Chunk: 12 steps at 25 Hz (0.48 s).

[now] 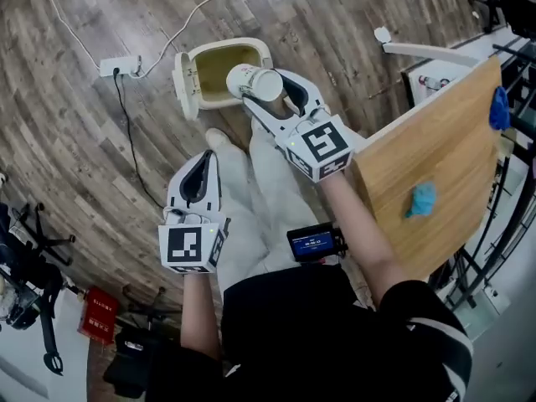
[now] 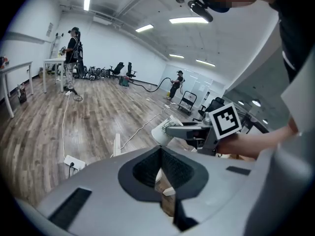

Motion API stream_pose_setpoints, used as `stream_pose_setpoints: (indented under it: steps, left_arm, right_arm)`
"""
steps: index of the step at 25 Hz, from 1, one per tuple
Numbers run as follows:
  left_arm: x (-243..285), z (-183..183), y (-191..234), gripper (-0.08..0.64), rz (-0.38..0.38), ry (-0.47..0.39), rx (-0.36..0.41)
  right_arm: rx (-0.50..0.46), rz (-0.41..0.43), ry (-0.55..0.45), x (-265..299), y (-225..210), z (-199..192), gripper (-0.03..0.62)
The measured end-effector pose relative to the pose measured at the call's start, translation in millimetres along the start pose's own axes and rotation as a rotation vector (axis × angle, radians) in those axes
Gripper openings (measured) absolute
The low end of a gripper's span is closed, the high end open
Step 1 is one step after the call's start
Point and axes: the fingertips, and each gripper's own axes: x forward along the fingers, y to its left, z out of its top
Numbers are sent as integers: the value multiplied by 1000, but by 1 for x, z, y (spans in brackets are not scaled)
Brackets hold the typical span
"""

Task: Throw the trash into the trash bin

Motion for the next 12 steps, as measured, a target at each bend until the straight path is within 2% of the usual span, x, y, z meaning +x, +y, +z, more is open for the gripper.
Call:
stream_pose_setpoints:
  steps: [3,7,9,12]
  left_arm:
    - [41,-32,23,-2,0,34,3]
    - [54,-78,35,-2,4,103,-7]
    - [51,-93,40,-2,12,118,-29]
    - [45,-101,47,-2,27,128,-57]
  right_arm:
    - [-3,-38,65,54,-30,-66,267]
    - [15,-53,153,94,-35,-144,267]
    - [18,-58,186,107,-33,-172,266]
    - [40,-46,221,118,-32,-194,267]
